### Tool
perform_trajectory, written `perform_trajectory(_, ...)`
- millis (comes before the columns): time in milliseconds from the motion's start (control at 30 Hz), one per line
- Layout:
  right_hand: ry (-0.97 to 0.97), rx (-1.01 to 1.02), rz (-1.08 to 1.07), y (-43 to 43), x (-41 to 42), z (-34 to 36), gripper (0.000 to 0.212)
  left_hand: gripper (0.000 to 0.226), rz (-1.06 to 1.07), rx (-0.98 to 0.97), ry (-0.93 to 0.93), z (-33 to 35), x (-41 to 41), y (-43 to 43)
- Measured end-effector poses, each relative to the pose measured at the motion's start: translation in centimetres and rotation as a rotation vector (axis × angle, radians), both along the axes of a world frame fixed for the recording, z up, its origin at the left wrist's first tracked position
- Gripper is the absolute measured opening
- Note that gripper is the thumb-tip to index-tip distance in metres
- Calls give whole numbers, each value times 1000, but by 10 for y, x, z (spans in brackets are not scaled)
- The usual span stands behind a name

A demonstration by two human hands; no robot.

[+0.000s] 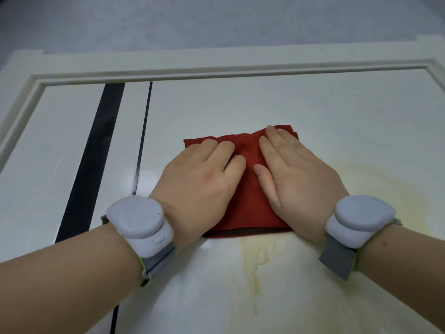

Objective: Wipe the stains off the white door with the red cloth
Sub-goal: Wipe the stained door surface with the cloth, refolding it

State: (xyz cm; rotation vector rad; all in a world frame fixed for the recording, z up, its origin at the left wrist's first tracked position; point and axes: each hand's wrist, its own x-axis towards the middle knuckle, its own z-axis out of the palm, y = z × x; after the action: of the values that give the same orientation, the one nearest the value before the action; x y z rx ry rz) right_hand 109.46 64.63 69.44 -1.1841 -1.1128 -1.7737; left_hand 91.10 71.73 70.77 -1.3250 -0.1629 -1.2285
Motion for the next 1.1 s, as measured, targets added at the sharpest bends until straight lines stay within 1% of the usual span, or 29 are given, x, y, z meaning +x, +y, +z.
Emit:
perform_trajectory(67, 8, -17, 2, -1, 0, -1, 64, 32, 17, -64, -15, -2, 1, 3)
perform_trajectory(200, -11, -87, -26, -5, 2, -1, 66, 48, -8, -126, -52, -11, 2, 2)
perform_trajectory(333, -21, -140, -56, -9, 7, 0, 68, 60, -24, -199, -30, -17, 1, 2)
perform_trajectory(500, 20, -248, -58, -15, 10, 26, 80, 69, 31, -258, -55, -8, 7, 5)
perform_trajectory(567, 23, -278, -60, -16, 10, 29, 80, 72, 11, -293, -46, -7, 9, 7)
perform_trajectory(633, 6, -256, -53, -15, 9, 24, 77, 75, -37, -339, -36, -10, 9, 9)
perform_trajectory(700, -10, -235, -40, -14, 10, 13, 71, 77, -73, -371, -18, -16, 10, 11)
perform_trajectory(800, -44, -221, -5, -13, 12, 0, 66, 75, -90, -366, -4, -27, 10, 14)
perform_trajectory(967, -60, -202, -20, -12, 15, -20, 63, 72, -108, -352, -17, -49, 13, 15)
perform_trajectory(1100, -60, -191, -16, -13, 15, -40, 62, 68, -148, -300, -33, -69, 16, 16)
